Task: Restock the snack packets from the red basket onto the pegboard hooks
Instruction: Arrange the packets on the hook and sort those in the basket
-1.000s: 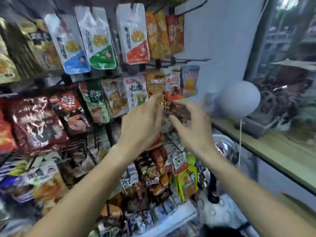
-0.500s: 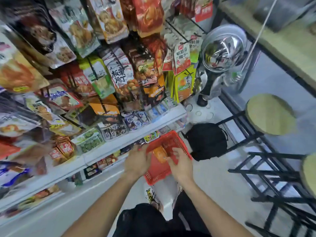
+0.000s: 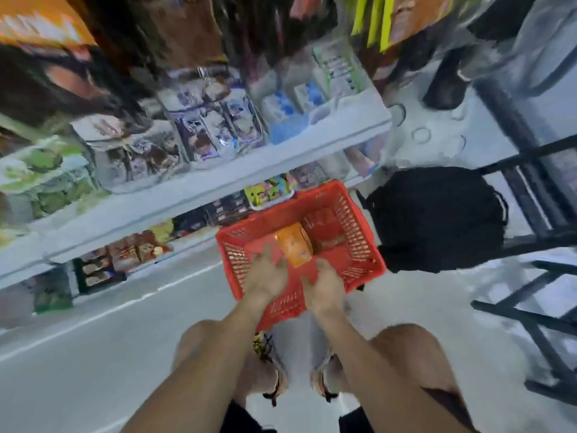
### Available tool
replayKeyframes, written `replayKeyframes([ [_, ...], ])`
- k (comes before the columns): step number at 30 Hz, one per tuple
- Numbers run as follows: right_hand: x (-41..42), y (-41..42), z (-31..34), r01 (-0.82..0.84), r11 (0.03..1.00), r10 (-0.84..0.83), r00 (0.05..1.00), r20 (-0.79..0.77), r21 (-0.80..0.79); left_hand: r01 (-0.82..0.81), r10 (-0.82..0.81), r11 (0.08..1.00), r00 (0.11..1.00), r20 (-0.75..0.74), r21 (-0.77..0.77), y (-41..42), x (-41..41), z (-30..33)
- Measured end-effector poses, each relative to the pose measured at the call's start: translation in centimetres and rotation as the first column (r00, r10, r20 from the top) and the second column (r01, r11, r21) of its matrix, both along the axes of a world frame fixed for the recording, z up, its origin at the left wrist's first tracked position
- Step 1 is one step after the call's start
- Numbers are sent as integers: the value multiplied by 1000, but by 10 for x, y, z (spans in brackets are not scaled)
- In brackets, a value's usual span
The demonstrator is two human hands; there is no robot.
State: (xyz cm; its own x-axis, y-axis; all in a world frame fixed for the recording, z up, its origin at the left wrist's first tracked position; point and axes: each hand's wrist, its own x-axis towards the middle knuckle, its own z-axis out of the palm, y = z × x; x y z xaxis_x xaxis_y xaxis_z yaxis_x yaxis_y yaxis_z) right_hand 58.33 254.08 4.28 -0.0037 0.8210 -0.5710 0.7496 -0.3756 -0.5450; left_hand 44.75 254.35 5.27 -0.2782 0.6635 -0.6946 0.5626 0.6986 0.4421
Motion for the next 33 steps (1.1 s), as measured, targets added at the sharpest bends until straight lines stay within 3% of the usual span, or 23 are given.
replayKeyframes([
  [6, -16, 44, -205, -193, 972, 164, 966, 201, 131, -210, 214, 974, 976, 46, -82, 28, 5, -212],
  [12, -27, 80, -307, -461, 820, 247, 820, 516, 339, -376, 383, 922, 921, 72, -88, 60, 7, -361],
  [16, -20, 89, -332, -576, 785, 355, 721, 594, 229, -543, 548, 836, 833, 77, -75, 64, 15, -382],
  [22, -20, 90, -328, -606, 764, 437, 739, 513, 223, -752, 746, 655, 626, 228, -76, 55, 24, -401],
  [27, -25, 80, -331, -601, 789, 486, 735, 473, 124, -829, 781, 538, 420, 462, -155, 49, 32, -387],
  [33, -26, 76, -326, -475, 879, 435, 835, 338, 44, -880, 728, 428, 200, 655, -207, 49, 30, -382],
])
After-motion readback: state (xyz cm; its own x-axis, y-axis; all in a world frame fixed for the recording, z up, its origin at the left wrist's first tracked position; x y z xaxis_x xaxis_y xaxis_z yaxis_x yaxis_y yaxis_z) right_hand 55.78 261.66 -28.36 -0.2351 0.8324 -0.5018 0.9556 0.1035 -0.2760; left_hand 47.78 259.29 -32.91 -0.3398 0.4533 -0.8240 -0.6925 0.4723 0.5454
